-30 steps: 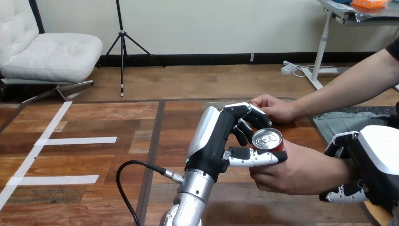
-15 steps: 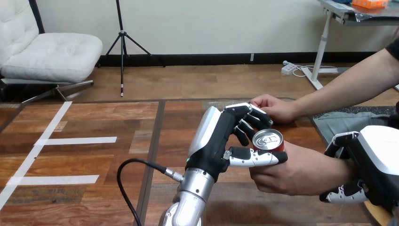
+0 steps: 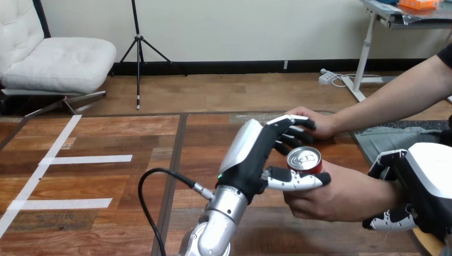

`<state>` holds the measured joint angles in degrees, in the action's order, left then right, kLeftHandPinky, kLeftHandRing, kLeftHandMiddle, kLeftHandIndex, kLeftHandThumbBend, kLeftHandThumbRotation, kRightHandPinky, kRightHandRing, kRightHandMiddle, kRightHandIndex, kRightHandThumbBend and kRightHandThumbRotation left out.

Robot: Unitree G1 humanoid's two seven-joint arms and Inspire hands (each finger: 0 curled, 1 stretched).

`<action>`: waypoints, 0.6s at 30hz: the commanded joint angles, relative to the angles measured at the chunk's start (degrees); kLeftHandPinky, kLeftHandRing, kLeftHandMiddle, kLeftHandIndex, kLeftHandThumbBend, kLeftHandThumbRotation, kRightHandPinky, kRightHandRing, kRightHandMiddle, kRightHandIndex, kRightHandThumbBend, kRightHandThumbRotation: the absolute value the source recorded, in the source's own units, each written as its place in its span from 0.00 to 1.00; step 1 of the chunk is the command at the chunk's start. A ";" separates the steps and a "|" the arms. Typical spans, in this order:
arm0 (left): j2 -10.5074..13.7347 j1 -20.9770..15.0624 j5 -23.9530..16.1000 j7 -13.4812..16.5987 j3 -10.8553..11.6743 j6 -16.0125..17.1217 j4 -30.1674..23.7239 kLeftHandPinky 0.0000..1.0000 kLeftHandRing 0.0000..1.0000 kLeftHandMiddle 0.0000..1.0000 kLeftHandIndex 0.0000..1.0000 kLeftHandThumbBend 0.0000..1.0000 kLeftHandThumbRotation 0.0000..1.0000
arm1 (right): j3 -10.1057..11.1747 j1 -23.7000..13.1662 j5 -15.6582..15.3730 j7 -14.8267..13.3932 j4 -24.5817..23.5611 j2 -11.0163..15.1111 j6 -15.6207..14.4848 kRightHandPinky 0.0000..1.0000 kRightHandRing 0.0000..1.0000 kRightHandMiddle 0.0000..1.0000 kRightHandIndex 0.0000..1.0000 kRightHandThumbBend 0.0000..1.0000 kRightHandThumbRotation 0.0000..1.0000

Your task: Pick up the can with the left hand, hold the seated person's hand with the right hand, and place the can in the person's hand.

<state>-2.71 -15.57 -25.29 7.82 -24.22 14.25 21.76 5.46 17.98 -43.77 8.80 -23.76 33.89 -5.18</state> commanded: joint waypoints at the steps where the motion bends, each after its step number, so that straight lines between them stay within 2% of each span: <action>1: 0.00 -1.27 -1.42 -1.64 -1.32 -1.28 -2.76 0.96 0.98 0.99 0.98 0.96 0.36 | 0.69 -2.29 0.61 -0.60 -1.48 0.11 1.47 0.25 0.33 0.42 0.50 0.86 0.00; 6: 0.03 -1.18 -1.76 -2.25 -1.11 -1.54 -2.89 0.99 1.00 1.00 1.00 0.97 0.43 | 0.69 -2.28 0.51 -0.65 -1.45 0.08 1.43 0.24 0.31 0.41 0.50 0.87 0.00; 18: 0.30 -1.30 -2.72 -2.72 -0.68 -1.40 -2.70 1.00 1.00 1.00 1.00 1.00 0.49 | 0.96 -2.34 1.24 -1.08 -1.10 -0.21 2.48 0.22 0.30 0.39 0.49 0.87 0.00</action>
<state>-2.60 -15.47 -27.66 4.92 -24.98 12.88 20.96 5.84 17.96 -43.60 8.71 -23.73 33.90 -4.22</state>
